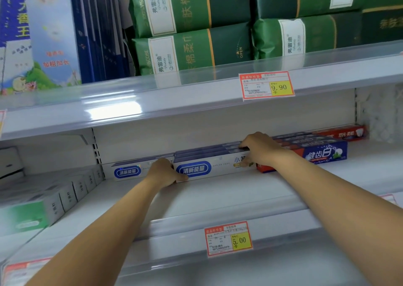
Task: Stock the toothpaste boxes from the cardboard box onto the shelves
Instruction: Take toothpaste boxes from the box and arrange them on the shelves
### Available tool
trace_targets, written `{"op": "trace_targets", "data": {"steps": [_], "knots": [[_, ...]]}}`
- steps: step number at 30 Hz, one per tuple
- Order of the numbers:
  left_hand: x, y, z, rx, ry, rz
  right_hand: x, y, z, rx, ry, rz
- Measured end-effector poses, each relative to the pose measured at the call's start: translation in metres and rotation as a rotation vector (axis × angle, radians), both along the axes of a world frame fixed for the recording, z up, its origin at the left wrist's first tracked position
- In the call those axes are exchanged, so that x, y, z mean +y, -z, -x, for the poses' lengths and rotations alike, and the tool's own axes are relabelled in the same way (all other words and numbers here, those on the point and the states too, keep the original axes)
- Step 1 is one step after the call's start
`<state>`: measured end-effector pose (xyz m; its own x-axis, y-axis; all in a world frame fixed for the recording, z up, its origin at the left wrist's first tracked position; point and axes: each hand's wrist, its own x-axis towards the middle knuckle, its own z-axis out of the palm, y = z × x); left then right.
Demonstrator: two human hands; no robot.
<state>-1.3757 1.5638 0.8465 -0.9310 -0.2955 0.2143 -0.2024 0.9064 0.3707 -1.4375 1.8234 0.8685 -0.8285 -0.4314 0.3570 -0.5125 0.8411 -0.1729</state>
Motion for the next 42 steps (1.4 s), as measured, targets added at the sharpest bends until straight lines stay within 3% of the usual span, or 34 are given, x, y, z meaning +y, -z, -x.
{"op": "trace_targets", "data": {"steps": [4,7,9,12,16,19,22,27,33,42], "knots": [[0.008,-0.009,-0.01,-0.041,-0.023,-0.047,0.004,-0.003,-0.009,-0.096,-0.01,0.049],[0.025,-0.018,-0.033,-0.029,-0.035,0.093,0.007,-0.008,-0.03,-0.092,-0.018,0.16],[0.038,-0.011,-0.059,0.193,-0.008,0.18,0.009,-0.006,-0.055,0.05,-0.042,0.29],[0.067,0.016,-0.12,0.594,0.05,0.107,0.018,0.016,-0.107,0.317,-0.15,0.379],[0.101,0.072,-0.186,0.745,0.398,-0.103,0.033,0.07,-0.181,0.426,-0.254,0.487],[0.122,0.13,-0.218,0.704,0.575,-0.141,0.046,0.132,-0.216,0.334,-0.263,0.402],[0.13,0.206,-0.225,0.601,0.62,-0.197,0.062,0.213,-0.229,0.222,-0.252,0.319],[0.134,0.359,-0.239,0.365,0.523,-0.449,0.084,0.373,-0.241,-0.169,-0.145,0.373],[0.129,0.51,-0.271,0.196,0.361,-0.575,0.081,0.544,-0.261,-0.591,0.073,0.391],[0.136,0.629,-0.352,0.059,0.279,-0.567,0.097,0.685,-0.327,-0.664,0.211,0.325]]}}
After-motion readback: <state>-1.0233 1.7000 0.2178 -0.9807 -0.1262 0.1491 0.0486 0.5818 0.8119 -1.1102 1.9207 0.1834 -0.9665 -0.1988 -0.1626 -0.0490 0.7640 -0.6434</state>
